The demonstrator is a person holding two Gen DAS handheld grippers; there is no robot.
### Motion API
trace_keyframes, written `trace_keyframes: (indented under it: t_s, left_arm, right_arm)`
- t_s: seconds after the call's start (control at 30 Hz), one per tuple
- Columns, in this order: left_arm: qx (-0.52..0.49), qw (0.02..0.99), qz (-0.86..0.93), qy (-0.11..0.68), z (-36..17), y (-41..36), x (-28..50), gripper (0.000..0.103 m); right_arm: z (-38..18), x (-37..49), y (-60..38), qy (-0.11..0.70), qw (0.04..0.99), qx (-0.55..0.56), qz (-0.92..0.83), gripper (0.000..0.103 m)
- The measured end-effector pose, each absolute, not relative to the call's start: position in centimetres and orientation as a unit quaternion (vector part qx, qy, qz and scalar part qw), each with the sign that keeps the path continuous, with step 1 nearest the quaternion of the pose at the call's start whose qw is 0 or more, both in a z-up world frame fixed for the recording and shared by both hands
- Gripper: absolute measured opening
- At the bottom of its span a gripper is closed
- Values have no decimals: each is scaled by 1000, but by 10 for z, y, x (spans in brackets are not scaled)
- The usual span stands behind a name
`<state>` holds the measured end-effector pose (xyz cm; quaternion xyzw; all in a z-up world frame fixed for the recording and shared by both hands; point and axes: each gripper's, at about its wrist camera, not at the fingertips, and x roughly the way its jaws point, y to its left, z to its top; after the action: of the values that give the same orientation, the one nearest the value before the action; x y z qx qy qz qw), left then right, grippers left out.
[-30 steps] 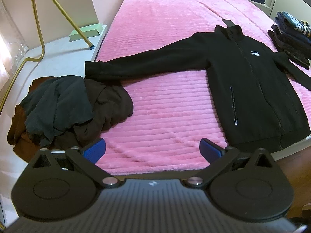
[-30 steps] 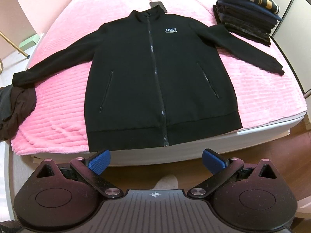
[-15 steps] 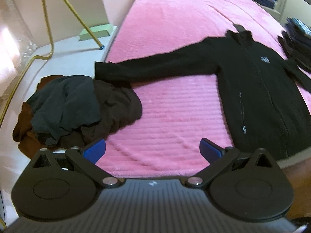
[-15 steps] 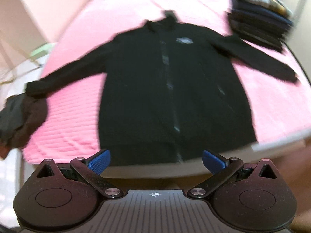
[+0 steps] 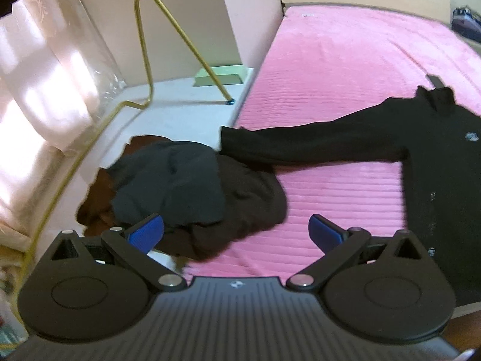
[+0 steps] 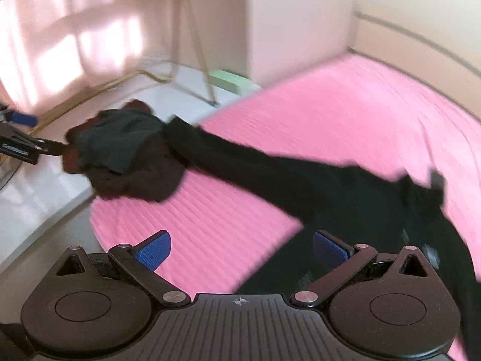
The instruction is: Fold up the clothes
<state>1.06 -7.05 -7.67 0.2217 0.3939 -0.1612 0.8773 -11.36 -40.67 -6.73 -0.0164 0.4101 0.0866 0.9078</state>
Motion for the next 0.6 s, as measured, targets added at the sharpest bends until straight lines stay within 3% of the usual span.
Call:
trace_keyframes:
  t_s: [0.3,0.37,0.4,0.6]
  left_arm:
    - [259,850,-184,420,-118,-65,120,101]
    - [267,844,-190,425,-131,-64,145,101]
    - [272,842,-190,426,-137,-63,155,101]
    - [275,831,-185,447,-171,-49,202,101]
  right_arm:
    - [-118,25,-334,398,904,-74,141,102]
    - [-142,63,-317,398,902,-83,144,65]
    - [-156,83,-311,402,900,-84,148,60]
    - [-252,191,-248,404,880,-134,211,60]
